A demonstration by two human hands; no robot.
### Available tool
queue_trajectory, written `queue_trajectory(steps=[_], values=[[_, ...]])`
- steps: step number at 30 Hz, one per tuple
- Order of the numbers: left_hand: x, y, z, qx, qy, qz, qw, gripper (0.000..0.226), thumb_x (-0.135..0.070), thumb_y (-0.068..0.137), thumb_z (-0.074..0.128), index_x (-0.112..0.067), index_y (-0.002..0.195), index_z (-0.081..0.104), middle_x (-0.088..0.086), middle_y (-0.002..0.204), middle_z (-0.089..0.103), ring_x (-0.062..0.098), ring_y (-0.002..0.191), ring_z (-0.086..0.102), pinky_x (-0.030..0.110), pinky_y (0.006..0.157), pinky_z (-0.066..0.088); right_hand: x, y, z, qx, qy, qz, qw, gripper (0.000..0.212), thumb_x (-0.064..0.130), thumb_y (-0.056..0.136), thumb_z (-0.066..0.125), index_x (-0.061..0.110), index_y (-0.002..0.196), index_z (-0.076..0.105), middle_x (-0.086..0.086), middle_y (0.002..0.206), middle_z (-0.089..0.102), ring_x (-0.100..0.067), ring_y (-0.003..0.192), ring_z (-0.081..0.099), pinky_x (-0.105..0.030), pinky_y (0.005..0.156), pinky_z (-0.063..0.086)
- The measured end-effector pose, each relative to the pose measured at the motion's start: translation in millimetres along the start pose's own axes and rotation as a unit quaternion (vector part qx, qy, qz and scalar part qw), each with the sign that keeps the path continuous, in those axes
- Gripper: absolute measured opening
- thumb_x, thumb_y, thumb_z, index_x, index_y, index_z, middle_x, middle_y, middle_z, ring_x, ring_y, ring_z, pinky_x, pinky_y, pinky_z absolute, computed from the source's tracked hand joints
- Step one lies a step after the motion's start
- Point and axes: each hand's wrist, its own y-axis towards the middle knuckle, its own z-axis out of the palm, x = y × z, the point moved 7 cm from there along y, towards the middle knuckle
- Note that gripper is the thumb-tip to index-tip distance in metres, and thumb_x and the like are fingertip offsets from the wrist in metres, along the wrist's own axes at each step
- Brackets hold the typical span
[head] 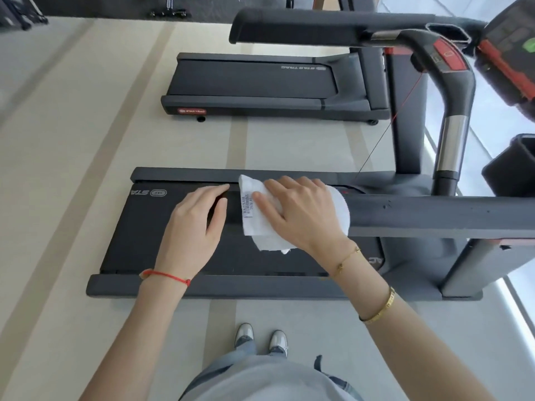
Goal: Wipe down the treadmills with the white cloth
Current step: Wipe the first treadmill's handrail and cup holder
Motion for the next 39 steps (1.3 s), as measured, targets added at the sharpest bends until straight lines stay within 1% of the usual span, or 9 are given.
queue_trajectory(steps=[5,9,12,17,22,25,30,33,39], values=[[3.6,0.5,0.9,0.007,-0.03,0.01,0.999,0.032,-0.021,0.101,0.046,-0.014,0.128,0.062,-0.003,0.124,0.064,0.014,0.115,0.058,0.037,0.102,0.046,-35.4,-22.4,-16.0,-0.106,0.014,0.028,0.994,0.038,0.043,0.1,0.039,0.023,0.09,0.069,0.004,0.076,0.064,-0.025,0.07,0.057,-0.035,0.067,0.04],[9.2,-1.2,-0.2,0.003,-0.047,0.006,0.999,0.033,-0.022,0.101,0.047,-0.014,0.13,0.06,-0.004,0.126,0.063,0.011,0.117,0.058,0.028,0.104,0.044,-31.3,-1.9,-7.5,-0.047,0.012,0.088,0.995,0.041,0.038,0.096,0.035,0.018,0.064,0.053,0.001,0.06,0.052,-0.027,0.06,0.05,-0.037,0.061,0.036],[12.6,-2.7,-1.4,0.005,-0.063,0.006,0.998,0.03,-0.021,0.1,0.047,-0.015,0.127,0.06,-0.008,0.123,0.062,0.005,0.112,0.057,0.016,0.097,0.043,20.1,14.5,2.9,-0.013,0.006,0.009,1.0,0.041,0.042,0.098,0.028,0.022,0.072,0.053,0.003,0.065,0.052,-0.025,0.061,0.049,-0.036,0.059,0.037],[18.4,-3.6,-2.4,0.007,-0.071,0.007,0.997,0.031,-0.021,0.1,0.047,-0.016,0.128,0.061,-0.008,0.125,0.062,0.008,0.117,0.057,0.027,0.1,0.046,5.6,-4.6,-5.8,-0.063,0.023,-0.046,0.997,0.043,0.046,0.102,0.03,0.025,0.109,0.067,0.006,0.09,0.066,-0.022,0.076,0.058,-0.036,0.07,0.044],[18.8,-7.0,-1.4,0.011,-0.079,0.01,0.997,0.034,-0.021,0.101,0.047,-0.014,0.133,0.058,-0.007,0.131,0.06,0.011,0.121,0.056,0.036,0.099,0.048,-32.2,4.9,-3.6,-0.034,0.021,0.106,0.994,0.045,0.037,0.094,0.037,0.015,0.057,0.05,0.0,0.05,0.042,-0.024,0.049,0.04,-0.032,0.049,0.024],[19.8,-8.0,-0.5,0.011,-0.083,0.015,0.996,0.035,-0.02,0.101,0.046,-0.014,0.134,0.057,-0.006,0.131,0.059,0.012,0.12,0.056,0.038,0.097,0.05,-6.1,31.0,10.0,0.039,0.028,0.074,0.996,0.05,0.038,0.094,0.036,0.012,0.052,0.031,-0.003,0.045,0.032,-0.021,0.044,0.029,-0.029,0.047,0.015],[20.4,-7.0,0.5,0.015,-0.092,0.02,0.995,0.034,-0.02,0.1,0.046,-0.015,0.132,0.057,-0.006,0.128,0.06,0.011,0.12,0.055,0.035,0.1,0.048,15.8,7.7,-2.0,-0.044,0.038,-0.067,0.996,0.038,0.044,0.101,0.034,0.027,0.093,0.066,0.009,0.08,0.063,-0.021,0.067,0.055,-0.029,0.057,0.034],[20.5,-6.0,-0.8,0.015,-0.087,0.02,0.996,0.035,-0.022,0.1,0.046,-0.015,0.132,0.058,-0.006,0.128,0.059,0.011,0.12,0.055,0.032,0.102,0.046,-4.5,-16.0,-6.9,-0.083,0.03,-0.094,0.992,0.038,0.045,0.101,0.041,0.022,0.118,0.065,0.006,0.106,0.067,-0.021,0.087,0.061,-0.035,0.076,0.046],[19.5,-6.0,-0.6,0.012,-0.086,0.022,0.996,0.032,-0.019,0.1,0.047,-0.014,0.13,0.059,-0.006,0.126,0.06,0.012,0.119,0.056,0.032,0.1,0.047,-7.6,-3.2,-9.1,-0.112,0.024,0.038,0.993,0.041,0.037,0.099,0.035,0.019,0.077,0.065,0.003,0.064,0.056,-0.024,0.059,0.049,-0.037,0.059,0.04]])
